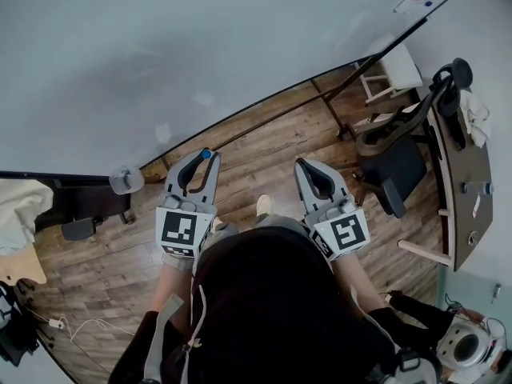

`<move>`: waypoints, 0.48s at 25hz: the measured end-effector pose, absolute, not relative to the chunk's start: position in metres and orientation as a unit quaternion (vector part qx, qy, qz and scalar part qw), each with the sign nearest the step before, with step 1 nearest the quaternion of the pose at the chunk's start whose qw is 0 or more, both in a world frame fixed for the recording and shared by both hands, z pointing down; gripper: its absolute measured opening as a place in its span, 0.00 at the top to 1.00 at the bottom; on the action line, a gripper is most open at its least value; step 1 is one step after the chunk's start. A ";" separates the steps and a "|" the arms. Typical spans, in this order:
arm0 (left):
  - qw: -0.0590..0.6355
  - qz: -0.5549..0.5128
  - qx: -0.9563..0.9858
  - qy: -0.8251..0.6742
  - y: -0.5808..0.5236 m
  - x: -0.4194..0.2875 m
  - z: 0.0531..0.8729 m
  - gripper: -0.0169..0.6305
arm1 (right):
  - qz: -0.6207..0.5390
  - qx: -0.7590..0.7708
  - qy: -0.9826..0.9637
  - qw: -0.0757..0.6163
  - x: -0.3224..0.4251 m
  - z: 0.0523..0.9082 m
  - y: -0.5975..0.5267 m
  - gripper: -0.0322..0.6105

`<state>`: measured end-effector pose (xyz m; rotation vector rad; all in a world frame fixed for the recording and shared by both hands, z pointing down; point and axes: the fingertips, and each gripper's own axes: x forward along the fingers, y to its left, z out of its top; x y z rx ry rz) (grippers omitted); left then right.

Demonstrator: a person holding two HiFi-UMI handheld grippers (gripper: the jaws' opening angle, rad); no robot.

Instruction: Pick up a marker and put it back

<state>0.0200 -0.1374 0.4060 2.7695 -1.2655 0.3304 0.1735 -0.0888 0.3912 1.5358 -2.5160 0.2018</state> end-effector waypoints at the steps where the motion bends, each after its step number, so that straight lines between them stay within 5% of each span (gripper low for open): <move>1: 0.036 0.104 0.903 -0.416 -0.137 0.018 0.403 0.86 | 0.068 0.514 -0.850 0.094 0.171 0.392 -0.089 0.93; 12: 0.033 0.105 0.867 -0.486 -0.140 -0.041 0.397 0.86 | 0.063 0.465 -0.877 0.099 0.133 0.393 -0.105 0.93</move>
